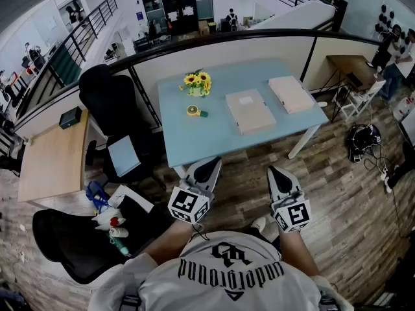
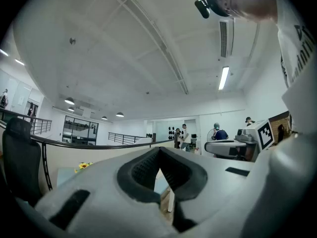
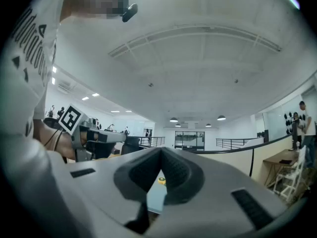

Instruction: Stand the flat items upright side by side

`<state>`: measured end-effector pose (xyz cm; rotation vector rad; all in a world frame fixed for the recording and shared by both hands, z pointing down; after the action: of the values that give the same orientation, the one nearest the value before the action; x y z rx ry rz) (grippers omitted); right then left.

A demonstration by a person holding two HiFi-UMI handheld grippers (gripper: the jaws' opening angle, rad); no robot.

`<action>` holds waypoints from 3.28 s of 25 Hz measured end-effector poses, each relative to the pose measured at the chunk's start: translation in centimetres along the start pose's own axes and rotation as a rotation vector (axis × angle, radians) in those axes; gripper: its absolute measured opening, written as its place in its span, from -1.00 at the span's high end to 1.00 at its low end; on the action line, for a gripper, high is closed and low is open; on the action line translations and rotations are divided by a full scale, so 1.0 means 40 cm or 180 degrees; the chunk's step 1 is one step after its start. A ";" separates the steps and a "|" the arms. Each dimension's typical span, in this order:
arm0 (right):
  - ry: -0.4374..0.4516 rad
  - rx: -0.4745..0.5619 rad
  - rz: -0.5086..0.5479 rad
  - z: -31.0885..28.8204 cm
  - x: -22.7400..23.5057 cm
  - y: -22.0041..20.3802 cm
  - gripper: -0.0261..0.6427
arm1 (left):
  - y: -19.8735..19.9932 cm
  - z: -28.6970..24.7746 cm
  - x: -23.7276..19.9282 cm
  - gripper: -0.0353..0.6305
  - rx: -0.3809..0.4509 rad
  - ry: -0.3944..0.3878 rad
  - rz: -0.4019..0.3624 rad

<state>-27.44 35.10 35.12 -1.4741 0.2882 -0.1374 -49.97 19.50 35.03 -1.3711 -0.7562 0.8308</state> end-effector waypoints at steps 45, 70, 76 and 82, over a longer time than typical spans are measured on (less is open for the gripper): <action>0.0448 -0.0161 -0.0337 0.024 0.573 -0.126 0.21 | -0.121 -0.542 0.211 0.22 -0.0259 0.0200 0.0076; 0.0670 -0.0294 -0.0470 -0.257 0.790 -0.210 0.16 | -0.175 -0.816 0.023 0.12 -0.0401 0.0308 0.0146; 0.0803 -0.0325 -0.0479 -0.451 0.812 -0.213 0.16 | -0.160 -0.869 -0.143 0.12 -0.0362 0.0413 0.0159; 0.0852 -0.0318 -0.0454 -0.580 0.818 -0.211 0.14 | -0.146 -0.895 -0.257 0.11 -0.0336 0.0459 0.0137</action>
<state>-1.74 3.34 38.37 -1.5763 0.4106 -0.4427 -24.37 -7.92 38.78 -1.5290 -0.6679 0.7252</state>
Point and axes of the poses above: the fingertips, and each gripper's own axes: z backward along the fingers, x to its right, y out of its top, the point moved 10 cm from there along z, backward along the fingers, and after that the axes turned 9 degrees about y, right-handed, at the moved point
